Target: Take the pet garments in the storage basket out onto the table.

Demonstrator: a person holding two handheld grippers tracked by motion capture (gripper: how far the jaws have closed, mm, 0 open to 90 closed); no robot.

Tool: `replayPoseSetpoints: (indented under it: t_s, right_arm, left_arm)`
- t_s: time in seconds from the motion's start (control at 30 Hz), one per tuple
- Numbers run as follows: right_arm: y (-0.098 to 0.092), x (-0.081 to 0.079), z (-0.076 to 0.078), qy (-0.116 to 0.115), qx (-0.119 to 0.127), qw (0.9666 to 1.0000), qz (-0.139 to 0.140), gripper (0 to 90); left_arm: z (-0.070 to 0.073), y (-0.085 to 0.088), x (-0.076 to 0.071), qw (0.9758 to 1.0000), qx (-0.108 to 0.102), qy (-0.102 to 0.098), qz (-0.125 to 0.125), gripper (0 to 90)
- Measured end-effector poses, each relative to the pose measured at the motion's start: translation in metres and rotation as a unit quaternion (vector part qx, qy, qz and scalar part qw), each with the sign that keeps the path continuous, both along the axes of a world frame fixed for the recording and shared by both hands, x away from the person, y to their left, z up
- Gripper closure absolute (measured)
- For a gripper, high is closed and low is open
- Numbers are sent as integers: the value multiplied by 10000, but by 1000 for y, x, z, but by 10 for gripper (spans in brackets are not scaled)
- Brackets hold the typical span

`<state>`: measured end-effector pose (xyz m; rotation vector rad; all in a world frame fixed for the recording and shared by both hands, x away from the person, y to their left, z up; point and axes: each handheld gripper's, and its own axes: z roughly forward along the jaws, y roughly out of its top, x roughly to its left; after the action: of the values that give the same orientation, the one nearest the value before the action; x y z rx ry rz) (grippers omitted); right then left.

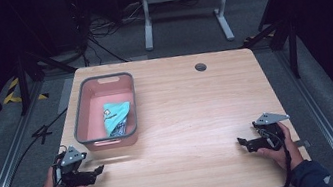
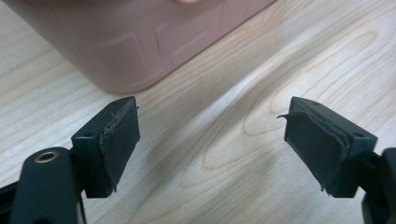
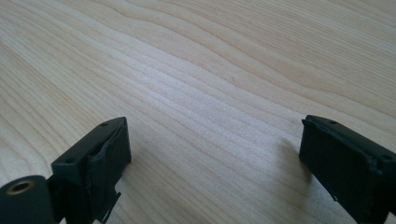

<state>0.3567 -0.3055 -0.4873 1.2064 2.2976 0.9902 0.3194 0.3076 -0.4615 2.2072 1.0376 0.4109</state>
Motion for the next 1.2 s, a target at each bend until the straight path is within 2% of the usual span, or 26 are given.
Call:
replayPoseSetpoints:
  t_s: [0.07,0.1,0.13,0.17,0.23,0.4,0.43,0.47,0.5,0.63,0.67,0.7,0.73,0.83,0.9,1.0,1.2]
  right_arm:
    - [0,0,0,-4,-5,10000,1,92]
    - [0,0,0,2,-1,10000,0,92]
    - [0,0,0,0,-2,10000,1,92]
    - [0,0,0,0,0,10000,0,92]
    - [0,0,0,-1,-1,10000,2,92]
    - [0,0,0,-2,-3,10000,5,92]
    - [0,0,0,1,-1,10000,3,92]
    - [0,0,0,-1,-1,10000,4,92]
    - [0,0,0,-2,0,10000,3,92]
    - [0,0,0,-2,0,10000,3,92]
    - [0,0,0,0,-2,10000,4,92]
    - [0,0,0,-1,-2,10000,4,92]
    - [0,0,0,-1,-2,10000,4,92]
    - [0,0,0,-1,-1,10000,3,92]
    - [0,0,0,-2,-2,10000,4,92]
    - [0,0,0,-2,-1,10000,3,92]
    - [0,0,0,0,-1,10000,4,92]
  left_arm:
    - [3,1,0,9999,76,-77,-31,189]
    - [4,0,-2,10000,49,-55,14,191]
    - [7,2,-2,9998,105,-155,-36,190]
    - [10,3,-4,9999,0,-121,28,188]
    - [15,5,-6,9998,-46,-166,72,189]
    - [28,8,-9,9992,-47,-391,37,188]
    - [30,8,-10,9994,-84,-341,66,188]
    - [32,8,-10,9991,-75,-419,33,188]
    - [34,8,-12,9991,-128,-385,79,187]
    - [43,9,-13,9986,-52,-528,67,174]
    - [45,9,-14,9987,-116,-483,83,168]
    - [48,10,-14,9984,-144,-546,20,169]
    - [50,9,-15,9984,-177,-524,68,170]
    - [57,10,-16,9979,-221,-599,55,169]
    - [59,10,-17,9980,-243,-579,118,169]
    - [63,10,-17,9978,-166,-630,92,169]
    - [79,4,-12,9963,-367,-777,94,170]
